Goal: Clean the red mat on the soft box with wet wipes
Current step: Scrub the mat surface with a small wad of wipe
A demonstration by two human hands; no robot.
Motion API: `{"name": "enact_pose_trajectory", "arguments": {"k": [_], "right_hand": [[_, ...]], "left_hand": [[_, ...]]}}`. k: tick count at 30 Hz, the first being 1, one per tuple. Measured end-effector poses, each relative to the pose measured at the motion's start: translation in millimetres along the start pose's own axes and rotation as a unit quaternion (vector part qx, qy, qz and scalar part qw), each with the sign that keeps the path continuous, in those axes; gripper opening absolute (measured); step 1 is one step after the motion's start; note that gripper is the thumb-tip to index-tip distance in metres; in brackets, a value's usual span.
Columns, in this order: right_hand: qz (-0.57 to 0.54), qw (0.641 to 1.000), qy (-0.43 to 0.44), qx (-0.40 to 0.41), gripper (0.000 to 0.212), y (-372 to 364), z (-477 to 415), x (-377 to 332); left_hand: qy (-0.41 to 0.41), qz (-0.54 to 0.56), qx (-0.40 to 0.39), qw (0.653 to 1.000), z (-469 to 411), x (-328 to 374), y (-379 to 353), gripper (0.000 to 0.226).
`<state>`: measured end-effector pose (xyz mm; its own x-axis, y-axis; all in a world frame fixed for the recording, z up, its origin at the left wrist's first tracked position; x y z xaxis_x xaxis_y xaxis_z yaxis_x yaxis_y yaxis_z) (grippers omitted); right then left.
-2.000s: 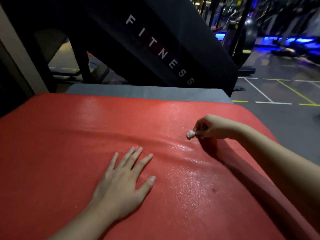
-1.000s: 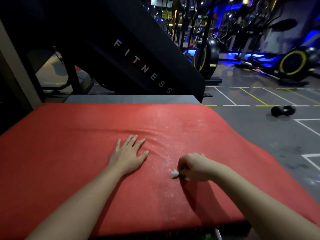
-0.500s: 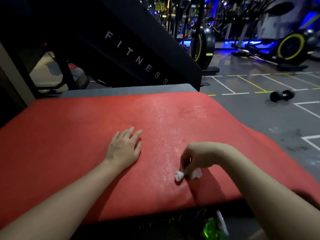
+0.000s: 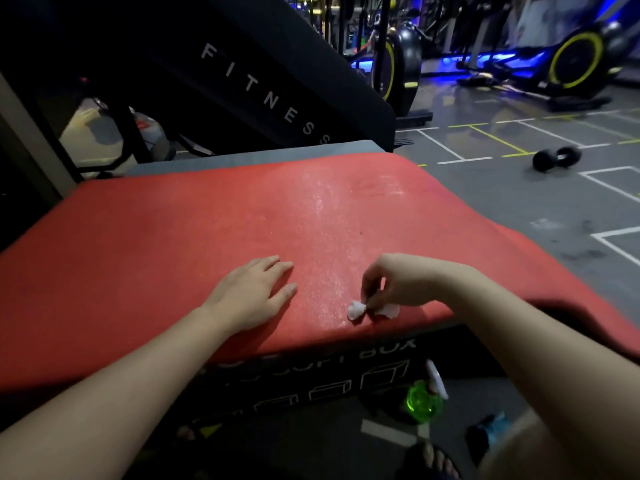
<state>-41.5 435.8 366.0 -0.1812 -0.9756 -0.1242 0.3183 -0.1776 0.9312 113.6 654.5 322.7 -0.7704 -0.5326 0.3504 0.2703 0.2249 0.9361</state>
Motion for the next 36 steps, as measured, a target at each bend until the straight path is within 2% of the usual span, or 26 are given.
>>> {"name": "enact_pose_trajectory", "arguments": {"k": [3,6,8,10,13,17,20,23,25,31,36], "right_hand": [[-0.012,1.0,0.024,0.008,0.006,-10,27,-6],[-0.028,0.998,0.015,0.046,0.01,-16,46,-3],[-0.001,0.994,-0.008,0.106,0.007,-19,51,4],[0.002,0.98,-0.035,0.198,0.007,-20,51,14],[-0.034,0.956,-0.058,0.287,0.008,-30,49,22],[0.071,0.949,-0.081,0.295,0.01,-65,48,21],[0.107,0.932,-0.026,0.345,0.033,-72,63,20],[0.158,0.945,-0.006,0.286,0.071,-76,67,31],[0.2,0.946,-0.015,0.255,0.085,-80,62,34],[0.144,0.939,-0.043,0.31,0.076,-70,53,23],[0.112,0.942,-0.016,0.315,0.084,-68,40,17]], "left_hand": [[0.043,-0.03,-0.031,0.998,13,16,0,0.076],[0.037,-0.013,-0.078,0.996,28,37,-2,0.1],[0.021,-0.015,-0.117,0.993,37,48,-8,0.116],[0.008,-0.058,-0.131,0.99,41,53,-18,0.123],[-0.005,-0.121,-0.11,0.987,42,55,-29,0.113],[0.002,-0.125,-0.107,0.986,43,59,-32,0.099],[0.004,-0.113,-0.111,0.987,44,63,-25,0.094],[0.003,-0.102,-0.108,0.989,43,66,-17,0.1],[-0.001,-0.104,-0.098,0.99,42,67,-13,0.104],[-0.005,-0.111,-0.087,0.99,45,69,5,0.094],[-0.008,-0.133,-0.072,0.988,54,62,15,0.094]]}}
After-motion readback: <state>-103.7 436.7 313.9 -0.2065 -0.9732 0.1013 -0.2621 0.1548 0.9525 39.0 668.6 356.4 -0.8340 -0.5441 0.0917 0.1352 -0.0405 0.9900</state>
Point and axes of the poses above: each hand's wrist, its own z-axis away from the middle knuckle, its own y-axis out of the back of the hand, x = y × z, the point moved 2 cm from there along -z, towards the middle knuckle, and after that the axes turned 14 degrees about z, right-handed, at the moved point
